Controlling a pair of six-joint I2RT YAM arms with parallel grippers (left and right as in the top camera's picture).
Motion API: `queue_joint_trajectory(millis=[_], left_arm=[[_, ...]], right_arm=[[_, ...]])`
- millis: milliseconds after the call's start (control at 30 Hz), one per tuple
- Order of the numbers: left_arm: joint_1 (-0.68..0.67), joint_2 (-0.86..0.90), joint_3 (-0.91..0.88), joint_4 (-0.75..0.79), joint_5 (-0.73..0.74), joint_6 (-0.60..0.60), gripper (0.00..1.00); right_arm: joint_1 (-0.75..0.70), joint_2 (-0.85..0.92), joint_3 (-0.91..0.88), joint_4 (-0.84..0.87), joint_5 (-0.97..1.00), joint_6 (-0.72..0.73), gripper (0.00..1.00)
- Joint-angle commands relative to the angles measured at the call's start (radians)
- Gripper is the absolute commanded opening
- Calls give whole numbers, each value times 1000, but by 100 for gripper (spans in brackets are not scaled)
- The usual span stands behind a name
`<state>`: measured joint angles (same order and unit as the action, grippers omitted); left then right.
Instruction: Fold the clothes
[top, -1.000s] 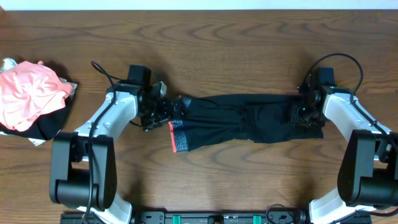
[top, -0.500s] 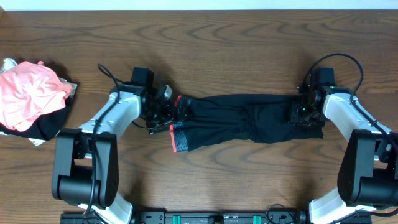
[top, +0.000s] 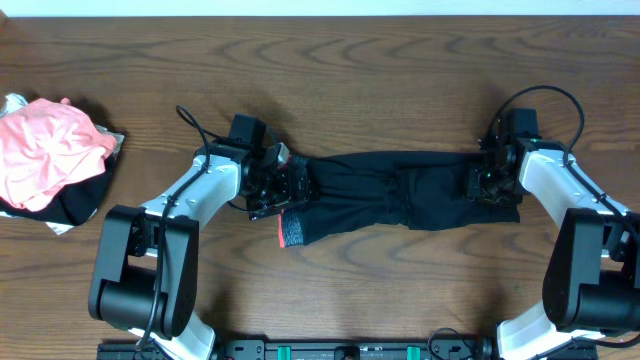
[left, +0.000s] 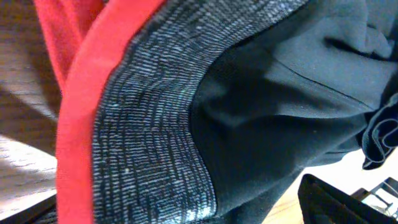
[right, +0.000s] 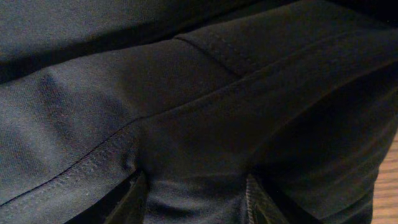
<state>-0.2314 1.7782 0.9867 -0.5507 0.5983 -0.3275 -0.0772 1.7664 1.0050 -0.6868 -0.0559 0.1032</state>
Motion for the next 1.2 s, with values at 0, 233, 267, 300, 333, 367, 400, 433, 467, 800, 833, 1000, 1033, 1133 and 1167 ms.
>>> queue_joint_trajectory(millis=[0, 233, 267, 300, 333, 367, 400, 433, 467, 800, 833, 1000, 1033, 1133, 1167], left_arm=[[-4, 19, -35, -6, -64, -23, 97], [13, 19, -35, -16, -198, -48, 98], [13, 19, -35, -15, -198, -63, 98], [12, 19, -35, -15, -195, -72, 98], [8, 19, -35, -15, -187, -76, 98], [2, 23, -35, -12, -176, -76, 98], [-6, 29, -35, -7, -158, -79, 98], [-14, 39, -35, -1, -143, -84, 98], [-24, 54, -37, 11, -127, -96, 98], [-42, 197, -37, 105, 60, -114, 45], [-36, 193, -37, 105, 60, -106, 35], [13, 166, -37, 99, 60, -80, 6], [26, 159, -37, 96, 59, -72, 6], [71, 115, -37, 68, 8, -56, 6], [86, 96, -37, 56, -12, -48, 6]], right_arm=[[-3, 35, -11, -9, -5, 15, 49], [-3, 35, -11, -9, -5, 15, 49], [-3, 35, -11, -9, -5, 15, 49], [-3, 35, -11, -8, -5, 15, 49], [-3, 35, -11, -8, -5, 15, 49], [-3, 35, -11, -8, -5, 15, 49], [-3, 35, -11, -9, -5, 15, 49], [-3, 35, -11, -9, -5, 15, 49], [-3, 35, -11, -10, -5, 15, 49], [-3, 35, -11, -20, -5, 12, 49], [-3, 35, -11, -20, -5, 13, 49], [-3, 35, -11, -20, -5, 12, 49], [-3, 35, -11, -20, -5, 12, 49], [-3, 35, -11, -20, -5, 12, 49], [-3, 35, -11, -20, -5, 12, 49]])
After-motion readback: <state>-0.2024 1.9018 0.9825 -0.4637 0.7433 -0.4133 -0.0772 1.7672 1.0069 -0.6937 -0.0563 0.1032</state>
